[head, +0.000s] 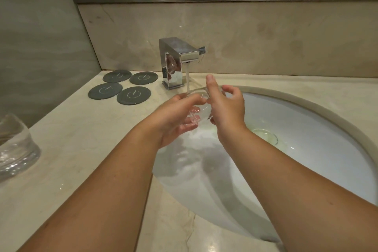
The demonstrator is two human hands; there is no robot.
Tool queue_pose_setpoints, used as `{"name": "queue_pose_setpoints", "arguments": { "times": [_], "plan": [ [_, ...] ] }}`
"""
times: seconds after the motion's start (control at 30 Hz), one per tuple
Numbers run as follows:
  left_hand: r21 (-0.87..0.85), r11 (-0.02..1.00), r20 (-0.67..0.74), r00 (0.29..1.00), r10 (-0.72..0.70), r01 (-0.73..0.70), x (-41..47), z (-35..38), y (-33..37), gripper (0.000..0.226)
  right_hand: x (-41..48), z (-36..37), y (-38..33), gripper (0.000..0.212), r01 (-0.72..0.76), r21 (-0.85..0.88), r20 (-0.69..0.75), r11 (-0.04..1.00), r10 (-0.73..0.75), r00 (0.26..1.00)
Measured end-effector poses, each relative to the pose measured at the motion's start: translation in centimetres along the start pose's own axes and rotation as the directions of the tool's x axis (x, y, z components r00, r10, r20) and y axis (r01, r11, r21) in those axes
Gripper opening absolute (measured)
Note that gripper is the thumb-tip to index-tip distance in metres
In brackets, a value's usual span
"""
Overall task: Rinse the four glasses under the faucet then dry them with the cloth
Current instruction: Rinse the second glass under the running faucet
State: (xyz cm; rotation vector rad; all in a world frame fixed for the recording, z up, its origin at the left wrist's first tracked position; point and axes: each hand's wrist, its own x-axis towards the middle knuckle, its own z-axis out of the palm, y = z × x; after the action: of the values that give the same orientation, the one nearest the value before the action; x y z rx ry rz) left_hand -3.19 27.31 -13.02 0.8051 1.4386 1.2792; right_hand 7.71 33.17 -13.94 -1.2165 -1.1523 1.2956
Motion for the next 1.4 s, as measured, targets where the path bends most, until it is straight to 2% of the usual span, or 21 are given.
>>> {"name": "queue_pose_setpoints", "arguments": {
  "times": [0.1,0.2,0.33,0.43,0.47,0.57,0.6,0.7,0.83,0.93,1.0,1.07,1.13,1.27,1.4],
  "plan": [
    [-0.010,1.000,0.054,0.998,-0.027,0.028,-0.5,0.0,0.2,0.023,-0.8,-0.7,-0.8,0.061,0.107,-0.055,0.034,0.993,-0.106,0.994],
    [-0.018,0.999,0.068,0.997,-0.041,0.042,-1.0,0.1,0.5,0.035,-1.3,-1.2,-1.2,0.060,0.146,-0.057,0.042,0.988,-0.144,0.989],
    [-0.002,1.000,0.102,0.995,-0.016,0.016,-1.3,0.0,0.8,0.041,-1.7,-1.4,-1.7,0.061,0.100,-0.018,0.007,0.995,-0.100,0.995],
    [0.020,1.000,0.140,0.990,-0.020,0.017,-1.8,0.0,1.0,0.027,-1.7,-2.4,-2.3,0.062,0.061,-0.055,0.007,0.997,-0.061,0.998],
    [0.034,0.999,0.163,0.986,-0.031,0.026,-2.1,0.0,1.1,0.032,-1.8,-3.0,-2.4,0.065,0.058,-0.086,0.033,0.995,-0.056,0.998],
    [0.067,0.996,0.222,0.972,-0.077,0.063,-2.8,0.3,1.4,0.084,-2.2,-5.8,-2.9,0.073,0.076,-0.161,0.122,0.984,-0.056,0.991],
    [0.077,0.995,0.231,0.970,-0.079,0.063,-3.1,0.7,1.6,0.093,-2.3,-6.9,-3.1,0.073,0.089,-0.184,0.151,0.979,-0.061,0.987],
    [0.110,0.994,0.229,0.972,-0.050,0.025,-4.7,2.3,2.1,0.098,-2.6,-10.0,-4.0,0.062,0.153,-0.253,0.265,0.955,-0.083,0.961],
    [0.246,0.966,0.172,0.984,0.037,-0.079,-7.2,4.3,2.3,0.084,-2.8,-13.4,-4.0,0.053,0.287,-0.300,0.415,0.910,-0.146,0.898],
    [0.444,0.883,0.106,0.987,0.118,-0.153,-8.8,5.8,2.6,0.069,-2.5,-14.9,-3.0,0.049,0.260,-0.309,0.365,0.915,-0.138,0.921],
    [0.623,0.763,0.066,0.984,0.168,-0.172,-9.3,6.9,2.4,0.062,-1.8,-15.6,-2.8,0.048,0.188,-0.230,0.272,0.955,-0.122,0.954],
    [0.744,0.650,0.050,0.983,0.177,-0.155,-9.5,8.0,1.7,0.069,-1.0,-16.2,-3.1,0.043,0.139,-0.135,0.176,0.981,-0.115,0.978],
    [0.817,0.558,0.062,0.985,0.164,-0.144,-9.2,9.1,0.9,0.077,-0.6,-16.5,-3.3,0.041,0.111,-0.102,0.135,0.989,-0.097,0.986],
    [0.912,0.391,0.083,0.990,0.114,-0.121,-8.1,11.5,-0.6,0.092,-0.7,-16.3,-2.9,0.040,0.101,-0.128,0.157,0.987,-0.080,0.984],
    [0.941,0.323,0.087,0.994,0.064,-0.103,-7.0,13.7,-1.7,0.100,-0.6,-16.3,-3.0,0.041,0.105,-0.113,0.157,0.988,-0.086,0.984]
  ]
}}
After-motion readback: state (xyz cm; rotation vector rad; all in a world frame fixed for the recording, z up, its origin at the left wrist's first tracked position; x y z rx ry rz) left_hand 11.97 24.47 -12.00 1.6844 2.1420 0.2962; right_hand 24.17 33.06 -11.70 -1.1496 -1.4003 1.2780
